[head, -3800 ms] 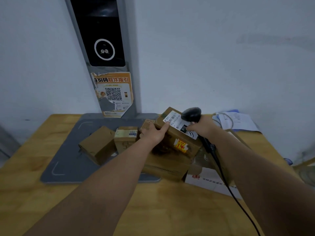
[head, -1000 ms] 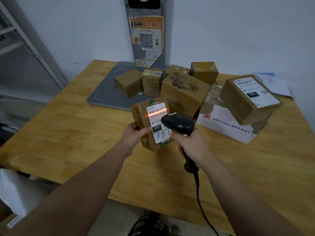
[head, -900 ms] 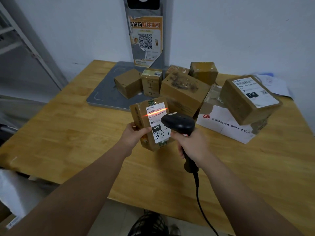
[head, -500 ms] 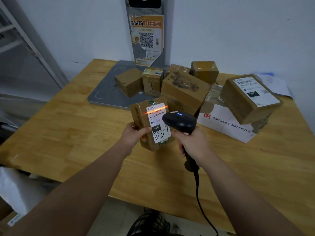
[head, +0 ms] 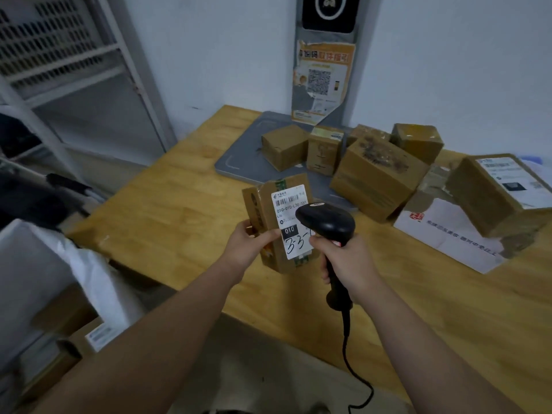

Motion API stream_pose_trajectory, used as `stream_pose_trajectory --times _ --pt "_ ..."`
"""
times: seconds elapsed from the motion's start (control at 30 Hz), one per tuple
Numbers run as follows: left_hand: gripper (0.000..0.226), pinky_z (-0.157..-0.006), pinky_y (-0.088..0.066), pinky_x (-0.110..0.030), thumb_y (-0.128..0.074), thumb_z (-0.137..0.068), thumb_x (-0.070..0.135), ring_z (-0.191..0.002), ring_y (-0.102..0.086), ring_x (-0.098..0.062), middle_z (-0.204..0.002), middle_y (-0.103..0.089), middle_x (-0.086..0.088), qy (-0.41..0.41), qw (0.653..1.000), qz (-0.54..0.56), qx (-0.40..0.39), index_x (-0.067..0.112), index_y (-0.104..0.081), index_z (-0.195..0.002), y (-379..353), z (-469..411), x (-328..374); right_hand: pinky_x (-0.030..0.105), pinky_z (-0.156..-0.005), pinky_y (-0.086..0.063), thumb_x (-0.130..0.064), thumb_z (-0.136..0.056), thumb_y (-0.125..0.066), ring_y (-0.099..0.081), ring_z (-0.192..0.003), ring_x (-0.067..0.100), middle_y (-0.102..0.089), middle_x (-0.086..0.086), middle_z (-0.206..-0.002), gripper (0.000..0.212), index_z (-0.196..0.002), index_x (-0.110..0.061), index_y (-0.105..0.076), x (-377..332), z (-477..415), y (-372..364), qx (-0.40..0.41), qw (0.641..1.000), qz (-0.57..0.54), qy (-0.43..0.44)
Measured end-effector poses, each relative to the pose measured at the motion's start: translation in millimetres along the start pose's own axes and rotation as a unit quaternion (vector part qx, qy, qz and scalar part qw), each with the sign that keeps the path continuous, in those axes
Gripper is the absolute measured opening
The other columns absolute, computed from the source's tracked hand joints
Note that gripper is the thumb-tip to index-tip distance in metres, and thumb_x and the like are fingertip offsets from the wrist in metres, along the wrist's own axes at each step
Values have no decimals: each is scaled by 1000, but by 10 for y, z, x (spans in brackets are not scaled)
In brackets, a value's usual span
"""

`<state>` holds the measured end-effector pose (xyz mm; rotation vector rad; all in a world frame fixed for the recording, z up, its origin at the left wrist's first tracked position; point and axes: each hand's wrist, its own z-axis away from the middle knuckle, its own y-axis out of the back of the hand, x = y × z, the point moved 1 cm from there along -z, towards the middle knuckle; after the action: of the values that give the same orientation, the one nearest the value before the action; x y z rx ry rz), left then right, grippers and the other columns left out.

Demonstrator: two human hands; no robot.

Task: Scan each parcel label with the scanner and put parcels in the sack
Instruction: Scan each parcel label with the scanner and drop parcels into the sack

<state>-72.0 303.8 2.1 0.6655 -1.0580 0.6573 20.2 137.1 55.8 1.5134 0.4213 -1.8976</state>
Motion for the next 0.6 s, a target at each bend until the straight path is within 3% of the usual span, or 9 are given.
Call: stream_pose_trajectory --times 0.1,0.2,0.3,0.43,0.5,0.6 --pt "67 -86 -48 -25 -78 -79 33 -105 -58 -15 -119 -59 0 -19 999 8 37 13 -43 -132 520 135 -51 28 -47 -45 -20 -88 -68 -50 -41 18 -52 5 -46 35 -56 -7 -58 -36 69 -521 -31 999 -7 9" --pt "60 -60 -50 -11 -76 -82 30 -97 -59 -9 -110 -56 5 -47 994 22 95 18 -37 -125 1190 312 -198 28 -48 -46 -18 -88 -68 -50 -42 17 -52 4 -48 31 -59 -10 -60 -45 189 -1186 -80 997 -19 11" --pt "64 -73 -56 -19 -75 -83 25 -108 -57 -15 -117 -54 4 -77 983 42 161 20 -31 -130 1966 530 -486 28 -48 -46 -15 -88 -68 -50 -43 17 -52 3 -49 26 -64 -8 -61 57 361 -1942 -97 995 -28 8" --pt "84 -94 -51 -35 -76 -81 23 -110 -54 -8 -120 -52 12 -84 975 32 202 25 -23 -146 3003 809 -913 28 -55 -50 -20 -85 -73 -60 -53 14 -62 3 -60 14 -81 -9 -65 405 567 -2839 -62 998 -5 -5" --pt "86 -103 -46 -42 -80 -77 25 -118 -49 -10 -127 -48 10 -80 972 -5 219 26 -27 -144 3453 886 -1114 19 -55 -46 -25 -82 -76 -62 -62 12 -64 -3 -66 14 -82 -17 -65 594 637 -3181 -59 998 30 -15" --pt "78 -102 -46 -41 -86 -65 39 -118 -50 -11 -125 -49 9 -70 960 -145 228 33 -36 -124 3974 982 -1381 13 -46 -33 -20 -79 -79 -53 -59 9 -53 -8 -60 29 -68 -24 -53 819 767 -3577 -72 994 85 -16"
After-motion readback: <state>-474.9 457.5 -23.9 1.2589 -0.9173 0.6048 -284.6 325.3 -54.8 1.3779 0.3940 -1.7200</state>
